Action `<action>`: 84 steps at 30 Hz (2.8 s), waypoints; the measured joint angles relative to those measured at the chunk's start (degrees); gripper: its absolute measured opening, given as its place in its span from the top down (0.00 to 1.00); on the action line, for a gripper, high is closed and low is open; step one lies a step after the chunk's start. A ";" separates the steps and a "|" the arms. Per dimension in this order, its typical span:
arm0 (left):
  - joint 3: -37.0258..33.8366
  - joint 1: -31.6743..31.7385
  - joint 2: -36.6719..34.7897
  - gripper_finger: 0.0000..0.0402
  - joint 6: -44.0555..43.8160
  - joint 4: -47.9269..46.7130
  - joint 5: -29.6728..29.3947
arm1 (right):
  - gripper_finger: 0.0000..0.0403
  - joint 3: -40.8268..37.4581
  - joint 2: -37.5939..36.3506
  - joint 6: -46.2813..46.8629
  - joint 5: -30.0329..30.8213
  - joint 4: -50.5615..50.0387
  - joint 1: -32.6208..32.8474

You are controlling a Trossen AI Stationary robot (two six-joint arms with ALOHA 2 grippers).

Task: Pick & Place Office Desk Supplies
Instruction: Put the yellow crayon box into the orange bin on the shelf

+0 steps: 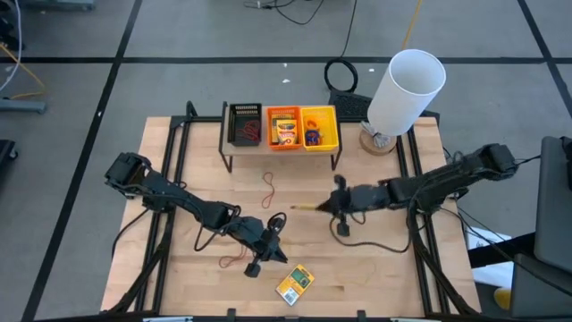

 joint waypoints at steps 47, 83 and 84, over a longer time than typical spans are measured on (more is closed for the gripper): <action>0.00 11.02 -0.02 0.98 6.20 -8.98 0.00 | 1.00 42.34 14.23 -30.22 -13.11 -18.79 -37.10; 0.02 11.01 -0.02 0.98 6.53 -9.27 0.01 | 0.68 42.27 14.23 -25.94 -19.41 -27.43 -37.08; 0.00 11.01 -0.02 0.98 6.53 -9.27 0.01 | 0.64 42.27 14.23 -25.94 -19.41 -27.21 -37.08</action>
